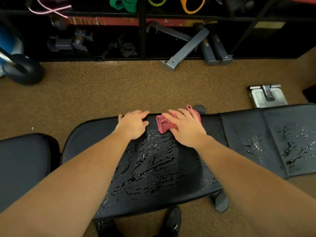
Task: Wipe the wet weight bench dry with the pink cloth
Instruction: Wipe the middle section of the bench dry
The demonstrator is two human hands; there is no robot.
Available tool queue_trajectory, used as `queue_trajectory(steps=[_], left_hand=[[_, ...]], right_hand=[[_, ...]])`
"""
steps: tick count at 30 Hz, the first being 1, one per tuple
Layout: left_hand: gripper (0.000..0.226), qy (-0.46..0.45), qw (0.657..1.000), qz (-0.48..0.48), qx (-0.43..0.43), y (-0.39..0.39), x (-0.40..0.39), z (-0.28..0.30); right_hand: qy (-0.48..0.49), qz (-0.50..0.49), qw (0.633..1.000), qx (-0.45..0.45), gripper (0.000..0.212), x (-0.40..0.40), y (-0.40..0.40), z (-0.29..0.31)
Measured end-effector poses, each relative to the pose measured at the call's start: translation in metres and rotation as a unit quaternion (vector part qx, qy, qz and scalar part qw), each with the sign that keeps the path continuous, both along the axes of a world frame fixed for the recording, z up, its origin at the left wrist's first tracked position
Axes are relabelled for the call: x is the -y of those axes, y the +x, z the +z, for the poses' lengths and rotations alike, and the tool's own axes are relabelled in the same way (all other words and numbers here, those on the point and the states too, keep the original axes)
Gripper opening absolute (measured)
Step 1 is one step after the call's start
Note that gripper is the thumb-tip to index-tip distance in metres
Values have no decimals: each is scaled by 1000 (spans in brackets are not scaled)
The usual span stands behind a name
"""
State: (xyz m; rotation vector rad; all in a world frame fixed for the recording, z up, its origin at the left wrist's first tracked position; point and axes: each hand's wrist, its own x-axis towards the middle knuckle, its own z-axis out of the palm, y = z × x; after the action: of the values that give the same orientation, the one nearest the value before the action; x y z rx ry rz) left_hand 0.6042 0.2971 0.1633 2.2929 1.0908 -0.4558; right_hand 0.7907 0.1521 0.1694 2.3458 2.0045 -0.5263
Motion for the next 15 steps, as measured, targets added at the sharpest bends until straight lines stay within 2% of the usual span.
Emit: queue_trajectory(steps=[3,6,11,15], left_hand=[[53,1,1000,-3,-4,-3,1,0],[53,-13,1000,1,-8,-2,-1,6],[52,-21,1000,7,-6,-1,-1,10],[52,-24,1000,9,-2,-2,-4,10]], right_hand=[[11,-4,1000,4,55,9,5,-4],[-9,30,1000,4,56,20,35,6],[-15,24,1000,12,62,49,83,15],[-26,-67,997,-10,65,49,124,26]])
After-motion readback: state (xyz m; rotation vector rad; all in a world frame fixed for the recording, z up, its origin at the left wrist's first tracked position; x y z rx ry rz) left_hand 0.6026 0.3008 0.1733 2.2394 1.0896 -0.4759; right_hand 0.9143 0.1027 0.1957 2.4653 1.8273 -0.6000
